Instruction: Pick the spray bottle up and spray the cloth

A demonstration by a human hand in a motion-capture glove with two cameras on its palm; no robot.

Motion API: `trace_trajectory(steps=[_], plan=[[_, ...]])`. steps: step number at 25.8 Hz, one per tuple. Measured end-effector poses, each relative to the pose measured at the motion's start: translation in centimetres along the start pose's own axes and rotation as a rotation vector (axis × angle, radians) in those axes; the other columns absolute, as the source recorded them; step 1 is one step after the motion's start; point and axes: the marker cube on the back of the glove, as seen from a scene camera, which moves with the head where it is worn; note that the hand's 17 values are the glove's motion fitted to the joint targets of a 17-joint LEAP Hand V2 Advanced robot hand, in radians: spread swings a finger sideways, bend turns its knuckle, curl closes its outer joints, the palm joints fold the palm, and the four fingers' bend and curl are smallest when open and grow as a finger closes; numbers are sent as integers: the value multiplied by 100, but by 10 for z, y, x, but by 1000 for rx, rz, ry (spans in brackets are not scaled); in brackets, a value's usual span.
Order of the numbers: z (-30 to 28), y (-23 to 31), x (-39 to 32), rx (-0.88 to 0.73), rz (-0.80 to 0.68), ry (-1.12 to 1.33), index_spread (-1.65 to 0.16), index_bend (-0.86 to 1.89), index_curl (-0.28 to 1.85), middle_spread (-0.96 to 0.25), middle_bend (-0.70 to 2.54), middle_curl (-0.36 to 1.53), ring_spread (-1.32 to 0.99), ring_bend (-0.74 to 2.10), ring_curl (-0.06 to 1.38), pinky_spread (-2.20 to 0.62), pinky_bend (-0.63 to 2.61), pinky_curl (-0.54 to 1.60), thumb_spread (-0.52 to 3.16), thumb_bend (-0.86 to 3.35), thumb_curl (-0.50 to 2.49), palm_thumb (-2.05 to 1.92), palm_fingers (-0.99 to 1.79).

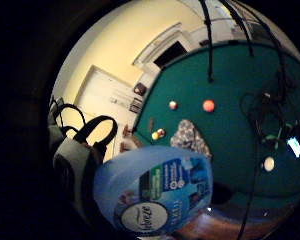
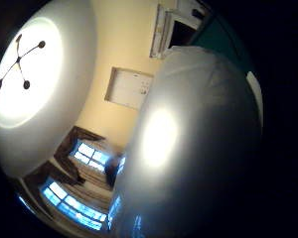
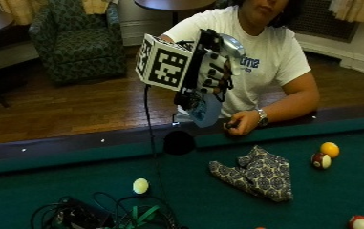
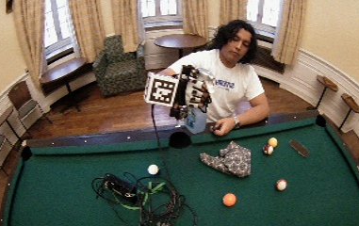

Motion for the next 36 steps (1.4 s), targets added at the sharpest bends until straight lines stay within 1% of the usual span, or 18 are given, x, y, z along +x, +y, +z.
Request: trace_trajectory(steps=[3, 11, 16, 22, 30, 33, 36], plan=[[13, -11, 2, -44, 119, 49, -26, 45, 60, -20, 70, 58, -20, 79, 50, -30, 45, 43, 31, -3, 81, 91, 140], [66, -27, 35, -221, 309, 138, -26, 44, 61, -20, 70, 58, -20, 79, 50, -30, 45, 43, 30, -3, 82, 91, 140], [107, -24, 77, -353, 510, 166, -26, 44, 61, -20, 70, 57, -20, 78, 50, -30, 46, 43, 30, -3, 82, 91, 140], [139, -5, 127, -500, 724, 200, -26, 44, 61, -20, 70, 57, -21, 79, 50, -30, 46, 43, 30, -3, 83, 91, 140], [178, 44, 200, -756, 1067, 382, -26, 44, 61, -20, 70, 57, -21, 79, 50, -31, 46, 43, 30, -3, 84, 91, 140], [185, 57, 217, -808, 1142, 446, -26, 44, 61, -20, 70, 57, -21, 79, 50, -31, 46, 43, 30, -3, 84, 91, 140], [190, 63, 227, -826, 1182, 476, -26, 44, 62, -20, 70, 57, -21, 79, 50, -31, 46, 43, 30, -3, 84, 91, 140]])
